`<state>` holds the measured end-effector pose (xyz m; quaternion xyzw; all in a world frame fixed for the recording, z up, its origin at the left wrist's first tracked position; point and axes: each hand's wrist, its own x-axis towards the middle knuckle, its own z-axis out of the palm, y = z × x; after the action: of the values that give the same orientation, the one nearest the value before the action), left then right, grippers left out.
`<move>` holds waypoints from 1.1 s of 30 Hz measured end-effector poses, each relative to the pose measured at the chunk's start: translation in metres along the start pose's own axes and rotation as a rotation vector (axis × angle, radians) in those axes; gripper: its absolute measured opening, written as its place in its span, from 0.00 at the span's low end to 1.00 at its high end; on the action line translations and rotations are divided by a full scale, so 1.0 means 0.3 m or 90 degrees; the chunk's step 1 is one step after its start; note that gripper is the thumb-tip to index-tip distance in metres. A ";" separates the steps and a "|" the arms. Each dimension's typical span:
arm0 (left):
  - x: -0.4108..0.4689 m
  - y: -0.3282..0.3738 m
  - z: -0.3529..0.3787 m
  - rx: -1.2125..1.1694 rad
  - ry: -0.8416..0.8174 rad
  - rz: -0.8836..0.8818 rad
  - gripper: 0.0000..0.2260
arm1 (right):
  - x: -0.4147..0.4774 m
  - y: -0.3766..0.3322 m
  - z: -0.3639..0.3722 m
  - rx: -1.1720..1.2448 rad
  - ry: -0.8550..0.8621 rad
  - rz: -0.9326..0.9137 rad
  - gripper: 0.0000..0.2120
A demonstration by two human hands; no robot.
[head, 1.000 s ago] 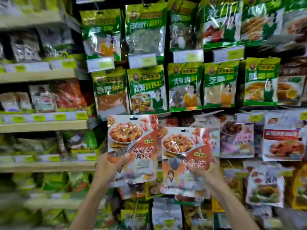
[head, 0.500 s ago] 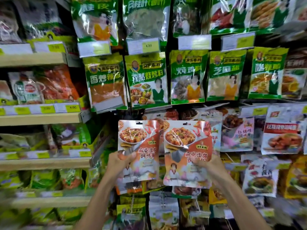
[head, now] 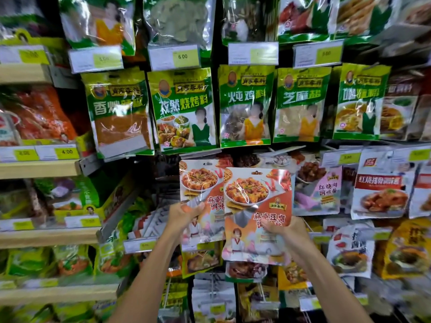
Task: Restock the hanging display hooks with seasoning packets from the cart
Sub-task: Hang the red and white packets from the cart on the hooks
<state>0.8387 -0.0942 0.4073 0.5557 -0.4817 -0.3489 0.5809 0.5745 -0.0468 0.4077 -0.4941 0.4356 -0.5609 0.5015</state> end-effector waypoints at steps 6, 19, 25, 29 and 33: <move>0.017 -0.012 0.025 -0.011 0.010 -0.061 0.17 | 0.013 0.005 -0.012 -0.003 -0.008 0.015 0.22; 0.016 0.000 0.036 0.008 -0.020 -0.078 0.13 | 0.033 0.036 0.037 -0.008 -0.037 0.046 0.22; -0.053 0.027 -0.070 0.379 -0.018 0.038 0.09 | 0.047 0.038 0.107 -0.013 -0.055 0.057 0.17; -0.151 0.209 -0.178 0.502 0.245 0.188 0.05 | 0.061 0.039 0.171 -0.004 -0.073 0.077 0.15; -0.142 0.543 -0.197 0.427 0.428 0.502 0.08 | 0.082 0.033 0.224 0.002 -0.076 0.080 0.13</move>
<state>0.8609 -0.0133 0.5646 0.5679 -0.5246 0.2570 0.5799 0.6421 -0.0720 0.4096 -0.4974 0.4342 -0.4987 0.5615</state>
